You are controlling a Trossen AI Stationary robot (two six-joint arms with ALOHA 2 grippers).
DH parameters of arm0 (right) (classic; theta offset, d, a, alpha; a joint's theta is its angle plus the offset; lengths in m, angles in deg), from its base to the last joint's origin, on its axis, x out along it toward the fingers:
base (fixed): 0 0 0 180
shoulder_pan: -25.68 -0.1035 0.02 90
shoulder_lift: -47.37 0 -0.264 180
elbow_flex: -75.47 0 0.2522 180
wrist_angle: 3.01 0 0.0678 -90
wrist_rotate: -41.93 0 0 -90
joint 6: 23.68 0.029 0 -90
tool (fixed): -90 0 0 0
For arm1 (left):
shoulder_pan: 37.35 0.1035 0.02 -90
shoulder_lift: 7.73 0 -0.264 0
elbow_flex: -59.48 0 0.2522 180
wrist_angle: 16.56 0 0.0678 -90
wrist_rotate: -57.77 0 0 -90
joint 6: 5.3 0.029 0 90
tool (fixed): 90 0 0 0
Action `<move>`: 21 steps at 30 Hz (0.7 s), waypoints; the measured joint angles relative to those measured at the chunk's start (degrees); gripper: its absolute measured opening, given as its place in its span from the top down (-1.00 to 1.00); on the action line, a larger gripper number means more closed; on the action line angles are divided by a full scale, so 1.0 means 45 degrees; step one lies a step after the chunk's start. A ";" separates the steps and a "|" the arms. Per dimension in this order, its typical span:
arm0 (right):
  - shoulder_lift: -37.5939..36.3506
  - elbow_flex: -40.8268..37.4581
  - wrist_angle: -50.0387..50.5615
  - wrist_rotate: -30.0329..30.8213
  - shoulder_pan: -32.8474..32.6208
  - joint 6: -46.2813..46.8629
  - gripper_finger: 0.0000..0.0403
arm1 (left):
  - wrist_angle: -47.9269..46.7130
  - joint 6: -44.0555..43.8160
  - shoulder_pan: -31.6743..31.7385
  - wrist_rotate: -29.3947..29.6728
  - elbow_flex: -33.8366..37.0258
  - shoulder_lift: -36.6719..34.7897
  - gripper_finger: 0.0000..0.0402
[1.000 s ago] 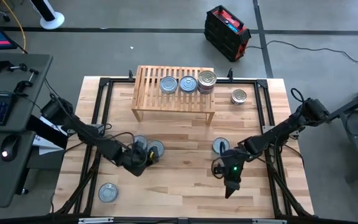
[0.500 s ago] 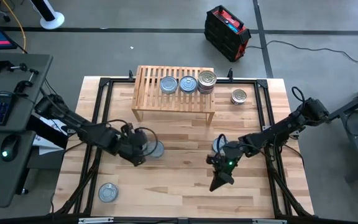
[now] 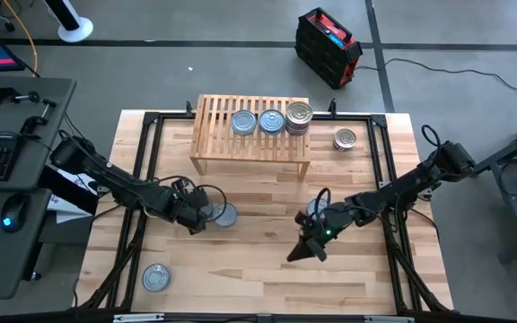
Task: Stack canned seafood by type on shelf
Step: Stack the green and blue tuna can on top of the other green and blue tuna can on the shelf
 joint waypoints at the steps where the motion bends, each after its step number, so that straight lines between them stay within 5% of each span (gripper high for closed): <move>1: 0.0000 0.0160 -0.0008 0.0218 0.0003 -0.0037 1.00 | 0.0173 -0.0040 -0.0052 -0.0074 0.0111 -0.0001 1.00; 9: 0.0000 0.2150 0.0655 0.0651 -0.0026 -0.1924 1.00 | 0.0406 -0.2242 -0.1144 -0.2102 0.0495 -0.0008 1.00; 21: -0.0005 0.4223 0.6758 0.0603 -0.1674 -0.2850 1.00 | 0.3047 -0.7654 -0.4551 -0.2944 0.0301 0.0513 1.00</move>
